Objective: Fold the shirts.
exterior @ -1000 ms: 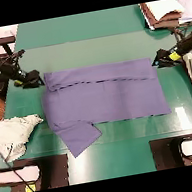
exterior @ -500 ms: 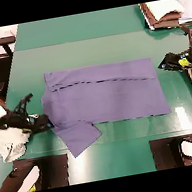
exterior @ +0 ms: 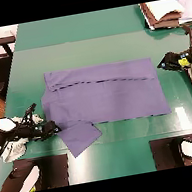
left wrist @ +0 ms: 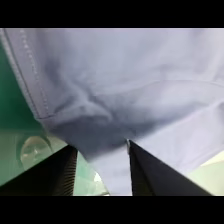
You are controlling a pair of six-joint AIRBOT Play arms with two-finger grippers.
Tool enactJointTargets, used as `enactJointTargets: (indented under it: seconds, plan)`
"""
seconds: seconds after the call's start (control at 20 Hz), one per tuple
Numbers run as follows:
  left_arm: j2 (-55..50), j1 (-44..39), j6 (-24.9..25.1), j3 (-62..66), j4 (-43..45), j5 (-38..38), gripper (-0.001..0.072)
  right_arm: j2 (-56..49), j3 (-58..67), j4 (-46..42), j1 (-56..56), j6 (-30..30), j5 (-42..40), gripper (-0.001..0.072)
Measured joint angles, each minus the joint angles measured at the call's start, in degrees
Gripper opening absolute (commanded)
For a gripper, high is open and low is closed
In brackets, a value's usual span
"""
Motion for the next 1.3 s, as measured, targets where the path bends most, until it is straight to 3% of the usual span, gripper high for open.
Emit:
enactJointTargets:
  seconds: [0.05, 0.1, 0.15, 0.45, 0.55, 0.9, 0.95, 1.0, 1.25, 1.3]
  plan:
    - [0.0, 0.0, 0.0, -0.4, -0.2, 0.3, 0.0336, 0.0, 0.0, 0.0, 0.0, 0.0, 0.1, 0.0410]
    - [0.1, 0.0, 0.2, -0.7, -0.5, 0.6, 0.0088, 0.0, 0.0, 0.0, 0.0, 0.0, 0.4, 0.0410]
    - [0.1, 0.0, 0.3, -0.9, -0.6, 1.0, 0.0026, 0.0, 0.0, 0.0, 0.0, 0.0, 0.5, 0.0410]
    - [0.2, 0.0, 5.3, -1.0, -6.8, 0.9, 0.0025, 2.0, -4.1, -0.3, -3.9, -1.3, 7.2, 0.0415]
    - [0.2, 0.0, 6.5, -0.8, -7.9, 0.8, 0.0025, 5.2, -10.5, -0.5, -8.0, -1.5, 8.2, 0.0607]
    - [0.2, 0.0, 7.9, -0.5, -9.1, 1.0, 0.0026, 16.4, -36.3, -0.2, -25.1, -0.6, 8.2, 0.0570]
    - [0.2, 0.0, 8.0, -0.5, -9.1, 1.0, 0.0026, 17.2, -38.6, -0.1, -26.3, -0.4, 7.6, 0.0499]
    - [0.2, 0.0, 8.0, -0.5, -9.1, 1.1, 0.0026, 17.7, -40.3, 0.0, -27.0, -0.1, 7.0, 0.0354]
    - [0.2, 0.0, 8.0, -0.5, -9.2, 1.3, 0.0025, 18.3, -44.1, 4.2, -28.8, 0.4, 1.9, 0.0327]
    - [0.2, 0.0, 8.0, -0.4, -9.2, 1.3, 0.0024, 18.3, -44.3, 5.1, -28.9, 0.2, 0.6, 0.0252]
